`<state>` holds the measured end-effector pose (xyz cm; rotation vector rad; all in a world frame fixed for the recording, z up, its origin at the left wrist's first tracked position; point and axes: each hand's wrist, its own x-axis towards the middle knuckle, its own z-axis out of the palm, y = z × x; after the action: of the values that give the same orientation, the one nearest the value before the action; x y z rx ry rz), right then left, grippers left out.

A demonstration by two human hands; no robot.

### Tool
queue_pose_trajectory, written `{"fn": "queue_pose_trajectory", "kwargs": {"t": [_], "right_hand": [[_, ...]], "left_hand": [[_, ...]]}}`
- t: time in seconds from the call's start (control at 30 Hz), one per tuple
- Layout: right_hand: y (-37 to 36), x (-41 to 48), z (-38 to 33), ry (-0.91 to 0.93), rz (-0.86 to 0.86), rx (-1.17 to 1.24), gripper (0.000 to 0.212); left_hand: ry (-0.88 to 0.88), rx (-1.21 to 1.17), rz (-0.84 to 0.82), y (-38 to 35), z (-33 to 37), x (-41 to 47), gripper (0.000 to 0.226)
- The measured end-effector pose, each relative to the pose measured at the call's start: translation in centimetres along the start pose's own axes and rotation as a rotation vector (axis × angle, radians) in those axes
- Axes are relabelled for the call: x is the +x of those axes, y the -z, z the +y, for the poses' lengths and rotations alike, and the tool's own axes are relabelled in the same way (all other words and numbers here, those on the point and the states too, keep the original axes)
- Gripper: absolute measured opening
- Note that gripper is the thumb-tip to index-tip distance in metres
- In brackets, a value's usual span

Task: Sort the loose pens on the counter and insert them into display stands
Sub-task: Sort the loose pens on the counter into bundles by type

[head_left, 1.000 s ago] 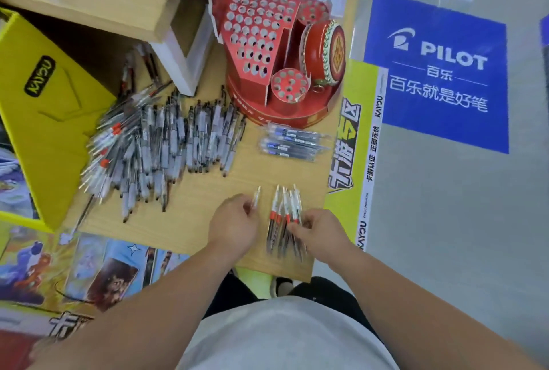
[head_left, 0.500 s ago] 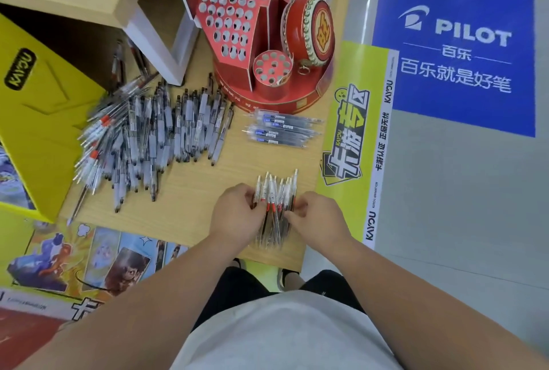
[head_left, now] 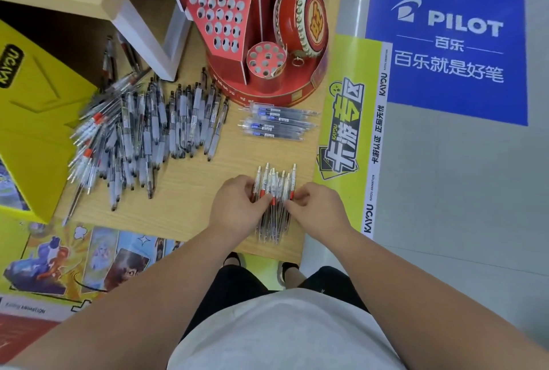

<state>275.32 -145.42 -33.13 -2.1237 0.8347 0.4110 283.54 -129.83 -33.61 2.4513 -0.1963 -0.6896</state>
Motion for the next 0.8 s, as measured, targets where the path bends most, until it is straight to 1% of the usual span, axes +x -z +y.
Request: {"fn": "queue_pose_trajectory", "kwargs": {"t": [0.13, 0.23, 0.33, 0.47, 0.6, 0.73, 0.8], "right_hand": [[0.3, -0.1, 0.2, -0.003, 0.023, -0.053, 0.024], [0.9, -0.2, 0.5, -0.016, 0.051, -0.07, 0.026], [2.0, 0.0, 0.3, 0.02, 0.096, -0.095, 0.026], [2.2, 0.6, -2.7, 0.136, 0.064, -0.085, 0.026], [1.0, 1.0, -7.3, 0.28, -0.001, -0.081, 0.026], [-0.9, 1.2, -11.9, 0.36, -0.091, -0.116, 0.026], [-2.2, 1.4, -14.0, 0.373, -0.124, -0.135, 0.027]], "left_hand": [[0.005, -0.019, -0.008, 0.3, -0.3, -0.1, 0.045], [0.022, -0.009, -0.033, 1.1, -0.6, -0.3, 0.05], [0.058, 0.004, -0.015, 2.6, -0.7, -0.5, 0.053], [0.122, -0.016, 0.1, 6.2, -1.5, -1.4, 0.052], [0.221, 0.002, 0.228, 10.9, -4.0, -2.4, 0.05], [0.29, 0.021, 0.369, 15.5, -7.7, -2.2, 0.047], [0.314, 0.041, 0.4, 17.4, -9.6, -1.6, 0.047]]}}
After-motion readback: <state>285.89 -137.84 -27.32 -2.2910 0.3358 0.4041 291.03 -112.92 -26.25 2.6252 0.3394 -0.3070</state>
